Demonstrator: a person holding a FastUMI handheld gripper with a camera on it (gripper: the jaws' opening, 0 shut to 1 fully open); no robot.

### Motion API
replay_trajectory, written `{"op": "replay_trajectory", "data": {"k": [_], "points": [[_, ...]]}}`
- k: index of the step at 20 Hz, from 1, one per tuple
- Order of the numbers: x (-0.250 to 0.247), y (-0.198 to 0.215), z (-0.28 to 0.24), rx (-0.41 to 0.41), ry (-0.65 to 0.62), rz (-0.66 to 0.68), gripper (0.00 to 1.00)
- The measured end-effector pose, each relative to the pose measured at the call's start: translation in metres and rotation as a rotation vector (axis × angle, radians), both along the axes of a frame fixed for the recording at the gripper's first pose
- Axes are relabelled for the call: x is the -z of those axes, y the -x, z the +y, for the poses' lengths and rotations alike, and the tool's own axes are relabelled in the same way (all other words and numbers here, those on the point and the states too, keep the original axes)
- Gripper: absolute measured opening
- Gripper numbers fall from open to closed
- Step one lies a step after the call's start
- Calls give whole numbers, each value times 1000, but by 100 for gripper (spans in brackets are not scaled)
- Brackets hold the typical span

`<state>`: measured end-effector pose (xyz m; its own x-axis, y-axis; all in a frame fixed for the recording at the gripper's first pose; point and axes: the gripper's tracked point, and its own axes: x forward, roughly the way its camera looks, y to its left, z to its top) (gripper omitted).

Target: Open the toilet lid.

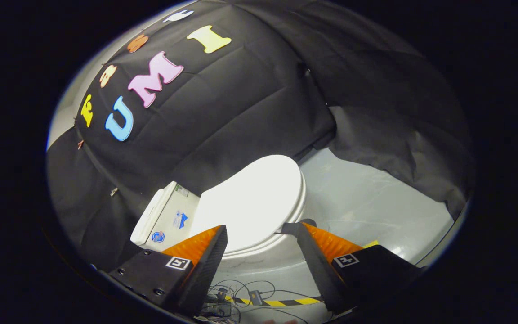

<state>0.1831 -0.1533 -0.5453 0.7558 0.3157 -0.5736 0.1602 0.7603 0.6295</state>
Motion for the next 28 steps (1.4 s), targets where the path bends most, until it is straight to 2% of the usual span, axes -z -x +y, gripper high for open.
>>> {"op": "replay_trajectory", "data": {"k": [6,10,12,13,16,18,19,20,24,28], "points": [[87,-16,-21,36,-147,147,99],[121,-26,-16,63,-210,205,99],[121,-35,-13,71,-285,207,99],[119,-41,-11,76,-326,194,95],[130,-42,-9,92,-369,240,55],[120,-36,-18,92,-457,252,28],[119,-31,-20,113,-487,260,21],[126,-35,-11,87,-493,262,14],[117,-32,-7,53,-383,250,12],[83,-39,-9,47,-307,250,9]]}}
